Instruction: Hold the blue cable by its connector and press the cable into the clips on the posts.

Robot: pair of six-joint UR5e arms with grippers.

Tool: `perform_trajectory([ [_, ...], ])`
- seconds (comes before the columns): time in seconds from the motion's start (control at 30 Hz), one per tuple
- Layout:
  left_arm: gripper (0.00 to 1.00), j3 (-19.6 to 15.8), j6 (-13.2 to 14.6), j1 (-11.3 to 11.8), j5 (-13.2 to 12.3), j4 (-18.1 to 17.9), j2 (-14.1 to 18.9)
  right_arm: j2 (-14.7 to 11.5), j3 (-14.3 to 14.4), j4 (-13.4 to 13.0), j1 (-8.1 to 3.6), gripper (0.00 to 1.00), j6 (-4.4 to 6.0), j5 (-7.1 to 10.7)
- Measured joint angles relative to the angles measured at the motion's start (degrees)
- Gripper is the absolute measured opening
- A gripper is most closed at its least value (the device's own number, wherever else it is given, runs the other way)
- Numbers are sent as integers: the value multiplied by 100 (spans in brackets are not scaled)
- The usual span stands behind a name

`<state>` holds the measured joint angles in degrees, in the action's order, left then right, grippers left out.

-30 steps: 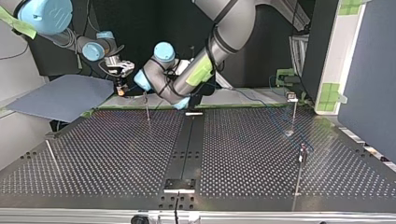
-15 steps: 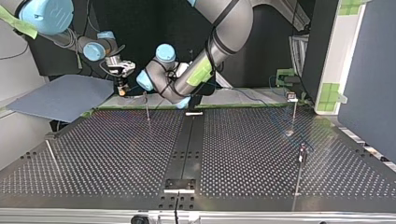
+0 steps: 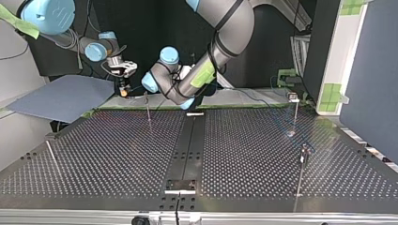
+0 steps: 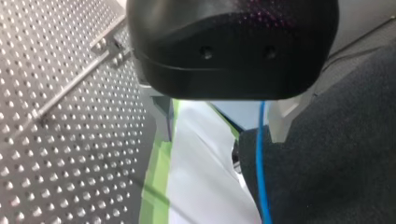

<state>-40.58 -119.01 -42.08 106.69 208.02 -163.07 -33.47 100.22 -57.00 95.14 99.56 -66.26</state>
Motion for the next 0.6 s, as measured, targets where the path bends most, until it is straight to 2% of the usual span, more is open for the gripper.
perform_trajectory([
  [0.3, 99, 391, 84, 61, 71, 37, -439, 0, -20, 12, 15, 0, 3, -10],
  [0.6, 99, 393, 173, 185, 92, -236, -755, 1, -22, 7, 18, 0, -4, -10],
])
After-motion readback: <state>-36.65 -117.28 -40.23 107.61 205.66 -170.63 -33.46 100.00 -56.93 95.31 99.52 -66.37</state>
